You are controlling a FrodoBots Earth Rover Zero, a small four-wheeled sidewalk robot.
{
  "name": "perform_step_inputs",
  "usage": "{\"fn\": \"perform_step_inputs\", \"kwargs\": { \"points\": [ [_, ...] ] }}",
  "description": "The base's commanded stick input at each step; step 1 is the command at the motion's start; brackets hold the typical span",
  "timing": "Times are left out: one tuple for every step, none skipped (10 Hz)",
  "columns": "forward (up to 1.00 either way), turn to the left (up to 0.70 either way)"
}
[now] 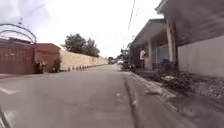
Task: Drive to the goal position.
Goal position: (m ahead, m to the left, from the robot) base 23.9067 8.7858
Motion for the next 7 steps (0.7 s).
{"fn": "perform_step_inputs", "kwargs": {
  "points": [
    [0.7,0.01],
    [0.7,0.01],
    [0.7,0.01],
    [0.7,0.01],
    [0.7,0.01],
    [0.7,0.01],
    [0.7,0.01]
  ]
}}
